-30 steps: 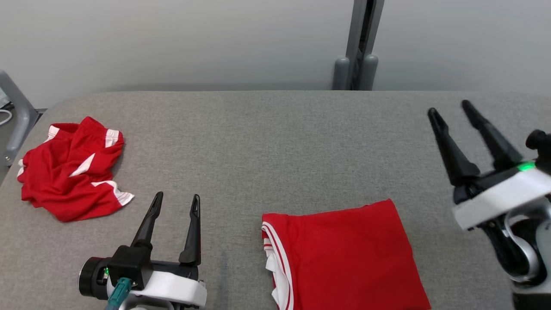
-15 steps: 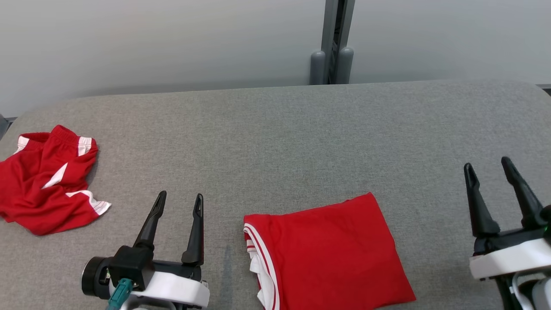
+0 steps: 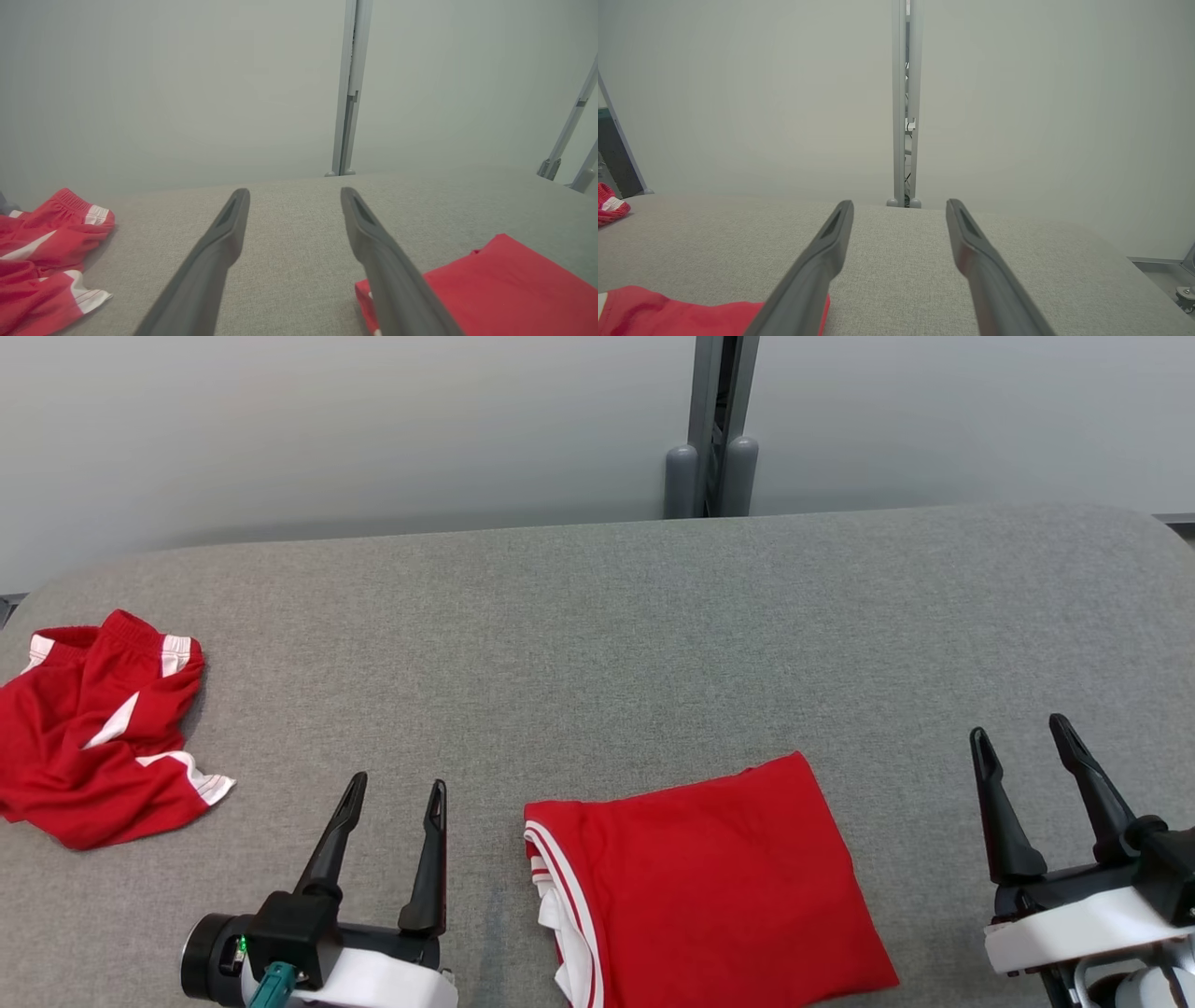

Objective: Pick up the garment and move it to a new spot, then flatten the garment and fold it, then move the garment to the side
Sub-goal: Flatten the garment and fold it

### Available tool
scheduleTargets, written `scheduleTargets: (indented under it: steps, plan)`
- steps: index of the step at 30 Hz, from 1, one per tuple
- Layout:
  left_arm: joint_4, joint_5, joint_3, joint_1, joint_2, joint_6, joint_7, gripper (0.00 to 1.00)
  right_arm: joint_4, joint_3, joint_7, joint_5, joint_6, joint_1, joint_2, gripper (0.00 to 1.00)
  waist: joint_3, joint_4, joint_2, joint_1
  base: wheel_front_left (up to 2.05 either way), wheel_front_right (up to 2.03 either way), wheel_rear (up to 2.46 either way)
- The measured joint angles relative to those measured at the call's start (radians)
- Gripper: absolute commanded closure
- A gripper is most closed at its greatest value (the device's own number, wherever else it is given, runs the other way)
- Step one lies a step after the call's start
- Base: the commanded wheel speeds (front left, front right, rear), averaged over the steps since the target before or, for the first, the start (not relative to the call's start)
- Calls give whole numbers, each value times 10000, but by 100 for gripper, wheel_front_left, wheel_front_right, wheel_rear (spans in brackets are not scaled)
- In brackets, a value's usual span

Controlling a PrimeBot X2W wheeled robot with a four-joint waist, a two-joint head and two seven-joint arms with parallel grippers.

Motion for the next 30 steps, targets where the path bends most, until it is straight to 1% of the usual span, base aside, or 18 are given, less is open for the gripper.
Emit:
scheduleTargets:
  steps: [15,30]
  plan:
    - [67,-86,-71,5,0,50,0,0,134,-69,-2,79,0,34,17,0,-112,160,0,-1,0,0,0]
    - [144,146,-75,12,0,-13,0,0,184,-54,-10,176,0,35,65,0,-233,160,0,0,0,0,0]
